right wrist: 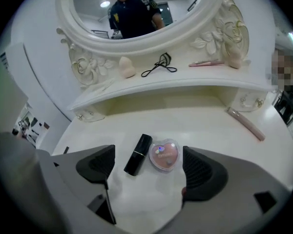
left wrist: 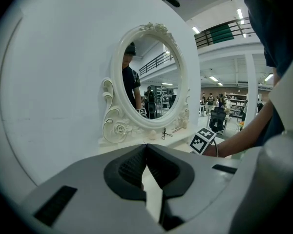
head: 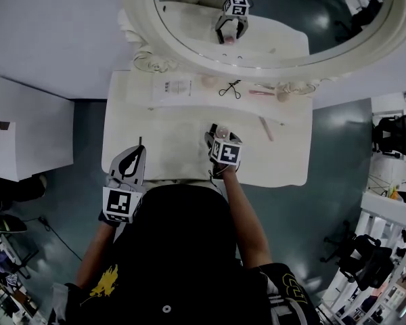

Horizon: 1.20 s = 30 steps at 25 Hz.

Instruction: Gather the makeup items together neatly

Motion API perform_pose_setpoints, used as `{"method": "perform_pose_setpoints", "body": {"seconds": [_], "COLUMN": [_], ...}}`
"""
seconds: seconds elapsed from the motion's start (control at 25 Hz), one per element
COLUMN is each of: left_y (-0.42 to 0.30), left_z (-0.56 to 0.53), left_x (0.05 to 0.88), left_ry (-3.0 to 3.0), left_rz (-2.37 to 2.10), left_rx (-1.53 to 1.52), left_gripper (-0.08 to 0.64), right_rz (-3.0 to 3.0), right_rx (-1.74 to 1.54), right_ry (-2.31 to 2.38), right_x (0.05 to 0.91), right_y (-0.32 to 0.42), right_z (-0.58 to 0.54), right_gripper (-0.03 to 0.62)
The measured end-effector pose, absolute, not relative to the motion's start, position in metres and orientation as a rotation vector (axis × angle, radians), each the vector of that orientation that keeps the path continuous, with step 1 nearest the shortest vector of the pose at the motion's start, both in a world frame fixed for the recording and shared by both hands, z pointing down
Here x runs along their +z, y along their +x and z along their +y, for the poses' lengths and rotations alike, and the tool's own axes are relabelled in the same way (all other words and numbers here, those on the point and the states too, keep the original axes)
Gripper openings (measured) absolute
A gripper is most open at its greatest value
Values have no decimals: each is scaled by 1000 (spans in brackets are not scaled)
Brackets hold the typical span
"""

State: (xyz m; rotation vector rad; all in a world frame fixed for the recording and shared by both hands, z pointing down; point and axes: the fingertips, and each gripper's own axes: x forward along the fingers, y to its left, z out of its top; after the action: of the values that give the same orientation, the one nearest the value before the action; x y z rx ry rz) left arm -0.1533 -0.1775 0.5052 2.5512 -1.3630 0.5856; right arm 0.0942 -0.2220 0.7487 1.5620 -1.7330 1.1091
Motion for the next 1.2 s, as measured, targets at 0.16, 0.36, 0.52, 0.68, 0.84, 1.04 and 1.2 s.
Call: {"method": "perform_pose_setpoints", "body": {"seconds": [0.16, 0.36, 0.52, 0.68, 0.84, 1.04, 1.2], "left_y": [-151, -155, -152, -148, -152, -155, -148], "left_z": [-176, -175, -175, -175, -175, -173, -170], "left_x": [504, 507, 506, 506, 506, 515, 515], "left_ry": [2556, 2541, 2547, 2552, 2539, 2499, 2507], "left_rz": [-1355, -1367, -1355, -1345, -1362, -1376, -1358], "left_rx": [593, 605, 597, 591, 594, 591, 589], "left_gripper": [15, 15, 15, 15, 15, 15, 15], "right_rz": [-1685, -1654, -1646, -1645, -1774, -1862, -1692], "right_rx": [991, 995, 1005, 1009, 973, 853, 771], "right_ry": [1509, 1522, 1526, 1547, 1635, 1815, 1879], "right_x": [760, 766, 766, 766, 748, 731, 742], "right_y": [87, 97, 101, 107, 114, 181, 269], "right_z": [-219, -214, -211, -207, -207, -191, -193], "right_gripper": [460, 451, 449, 446, 446, 396, 362]}}
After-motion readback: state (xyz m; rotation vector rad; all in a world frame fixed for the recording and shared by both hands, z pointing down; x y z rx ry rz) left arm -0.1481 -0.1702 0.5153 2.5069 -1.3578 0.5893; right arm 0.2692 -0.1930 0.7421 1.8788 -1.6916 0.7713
